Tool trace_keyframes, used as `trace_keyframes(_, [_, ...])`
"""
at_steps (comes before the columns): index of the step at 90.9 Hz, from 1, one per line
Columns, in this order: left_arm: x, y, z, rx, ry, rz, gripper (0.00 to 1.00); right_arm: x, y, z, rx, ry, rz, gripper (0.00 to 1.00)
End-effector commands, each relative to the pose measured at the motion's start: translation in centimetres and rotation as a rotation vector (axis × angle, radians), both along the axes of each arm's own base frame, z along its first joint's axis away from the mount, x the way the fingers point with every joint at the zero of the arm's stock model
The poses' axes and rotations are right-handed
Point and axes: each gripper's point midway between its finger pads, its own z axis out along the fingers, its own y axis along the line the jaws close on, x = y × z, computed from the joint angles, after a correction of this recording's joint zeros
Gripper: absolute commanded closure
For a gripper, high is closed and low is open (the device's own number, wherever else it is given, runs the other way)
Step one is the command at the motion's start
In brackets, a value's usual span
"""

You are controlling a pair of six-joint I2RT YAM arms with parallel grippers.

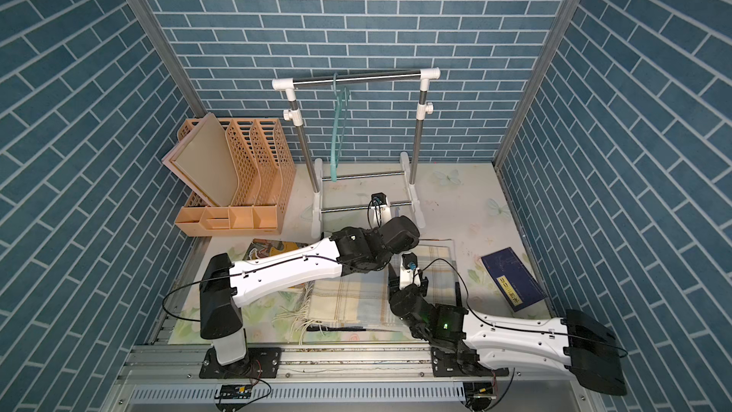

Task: Hang the scarf on the hanger
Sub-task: Pick up the hanger from the clothesline.

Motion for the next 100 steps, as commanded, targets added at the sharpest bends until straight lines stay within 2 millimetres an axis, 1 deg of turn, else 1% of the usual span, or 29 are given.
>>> trace_keyframes(1, [0.3, -0.2, 2.8, -0.060, -0.069, -0.037, 1.00, -1.0, 1.7, 0.4, -0.029, 0.058, 0.103, 0.01])
trace_keyframes(8, [0.3, -0.3, 3.1, -0.048, -0.080, -0.057, 1.00, -1.8, 2.7, 0.5, -0.045, 0.103, 0.170, 0.00])
trace_keyframes(16, [0.4, -0.2, 3.0, -0.028, -0.082, -0.065, 1.00, -3.1, 3.6, 1.3, -0.045, 0.151, 0.268, 0.00])
trace_keyframes(28, [1.0, 0.3, 3.0, -0.012, -0.087, -0.064, 1.00, -5.1, 4.0, 2.8, -0.033, 0.216, 0.393, 0.00])
trace_keyframes(36, [1.3, 0.6, 3.0, -0.010, -0.091, -0.072, 1.00, -6.0, 3.2, 3.8, -0.013, 0.243, 0.423, 0.00])
trace_keyframes(43, [1.6, 0.9, 3.0, -0.005, -0.092, -0.082, 1.00, -6.0, 1.8, 4.9, 0.017, 0.248, 0.394, 0.00])
trace_keyframes(50, [1.8, 1.3, 2.8, 0.004, -0.086, -0.088, 1.00, -5.8, 0.1, 5.5, 0.021, 0.259, 0.346, 0.00])
trace_keyframes(60, [1.9, 2.2, 2.6, 0.002, -0.080, -0.098, 1.00, -4.9, -2.1, 6.5, 0.001, 0.265, 0.251, 0.00])
trace_keyframes(64, [1.9, 2.5, 2.7, -0.012, -0.080, -0.105, 1.00, -4.5, -2.7, 6.9, -0.017, 0.265, 0.218, 0.00])
trace_keyframes(69, [1.7, 2.8, 2.7, -0.026, -0.085, -0.121, 1.00, -3.7, -3.3, 7.5, -0.025, 0.262, 0.174, 0.01])
trace_keyframes(78, [1.1, 3.7, 3.0, -0.040, -0.092, -0.129, 1.00, -2.2, -3.7, 8.0, -0.021, 0.281, 0.123, 0.02])
trace_keyframes(84, [0.6, 4.2, 2.9, -0.055, -0.088, -0.134, 1.00, -1.0, -3.7, 7.8, -0.005, 0.303, 0.098, 0.05])
trace_keyframes(89, [0.2, 4.8, 2.9, -0.080, -0.080, -0.129, 1.00, 0.3, -4.1, 7.6, 0.024, 0.318, 0.057, 0.07])
trace_keyframes(94, [-0.2, 5.2, 2.7, -0.106, -0.071, -0.130, 1.00, 1.6, -4.8, 6.9, 0.040, 0.344, 0.007, 0.08])
trace_keyframes(100, [-0.7, 5.7, 2.2, -0.138, -0.056, -0.123, 1.00, 3.0, -5.7, 5.3, 0.065, 0.399, -0.053, 0.10])
